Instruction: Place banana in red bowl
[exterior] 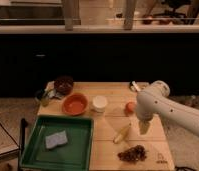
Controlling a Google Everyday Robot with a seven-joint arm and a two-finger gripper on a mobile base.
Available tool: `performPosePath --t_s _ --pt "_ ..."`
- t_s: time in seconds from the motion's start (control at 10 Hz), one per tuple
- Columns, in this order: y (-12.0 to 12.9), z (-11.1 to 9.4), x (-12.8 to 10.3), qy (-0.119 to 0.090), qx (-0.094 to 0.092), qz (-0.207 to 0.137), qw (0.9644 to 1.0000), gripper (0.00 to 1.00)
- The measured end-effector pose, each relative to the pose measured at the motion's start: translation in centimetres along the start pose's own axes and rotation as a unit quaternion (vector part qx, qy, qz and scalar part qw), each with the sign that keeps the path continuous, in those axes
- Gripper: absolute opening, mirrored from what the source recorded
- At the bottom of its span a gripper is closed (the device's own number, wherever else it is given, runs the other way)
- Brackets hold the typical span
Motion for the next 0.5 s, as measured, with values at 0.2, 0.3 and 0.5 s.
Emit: performPosePath --t_s 0.2,0.3,0.5 --pt "0.1 1.0 -0.7 -0.007 -0.001 -0.009 0.9999 0.80" --pt "0.2 1.5 -0.9 -0.011 -0.001 -0.012 0.9999 0.80" --pt "0.3 2.1 -1.3 -0.017 -0.001 -0.017 0.9997 0.80"
